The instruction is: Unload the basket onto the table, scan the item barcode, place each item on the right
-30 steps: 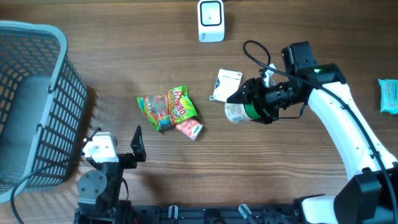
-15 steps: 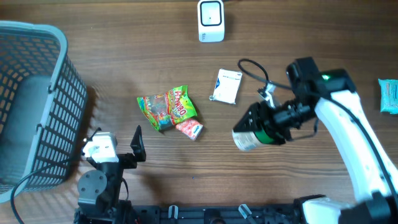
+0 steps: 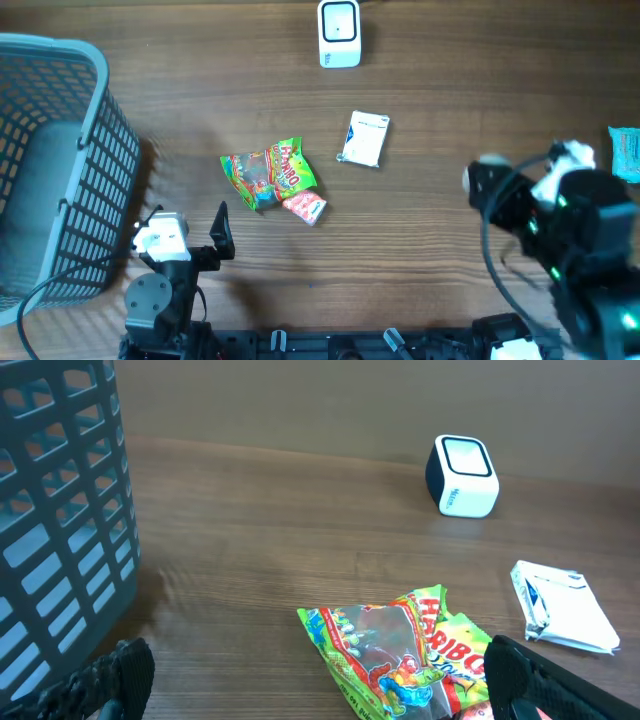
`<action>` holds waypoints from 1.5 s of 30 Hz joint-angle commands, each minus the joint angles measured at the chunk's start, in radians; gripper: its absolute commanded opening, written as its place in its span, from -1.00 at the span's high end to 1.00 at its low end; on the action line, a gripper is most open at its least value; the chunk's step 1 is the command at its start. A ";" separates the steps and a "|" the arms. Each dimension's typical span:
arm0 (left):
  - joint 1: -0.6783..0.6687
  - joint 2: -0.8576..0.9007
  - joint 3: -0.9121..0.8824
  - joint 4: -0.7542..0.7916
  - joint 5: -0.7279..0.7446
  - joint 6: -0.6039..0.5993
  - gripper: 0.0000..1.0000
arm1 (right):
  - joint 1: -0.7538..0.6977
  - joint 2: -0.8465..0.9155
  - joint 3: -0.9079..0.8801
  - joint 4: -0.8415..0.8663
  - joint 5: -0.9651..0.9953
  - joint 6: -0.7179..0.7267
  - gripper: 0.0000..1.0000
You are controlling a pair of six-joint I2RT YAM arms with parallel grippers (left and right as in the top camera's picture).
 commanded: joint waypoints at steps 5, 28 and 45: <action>-0.005 -0.005 -0.007 0.002 -0.016 -0.006 -1.00 | 0.010 0.422 -0.114 0.596 0.012 -0.153 -0.18; -0.005 -0.005 -0.007 0.002 -0.016 -0.006 -1.00 | 0.192 1.159 0.112 1.512 0.137 -0.478 -0.69; -0.005 -0.005 -0.007 0.002 -0.016 -0.006 -1.00 | 0.177 1.308 0.150 1.431 0.036 -0.639 -0.99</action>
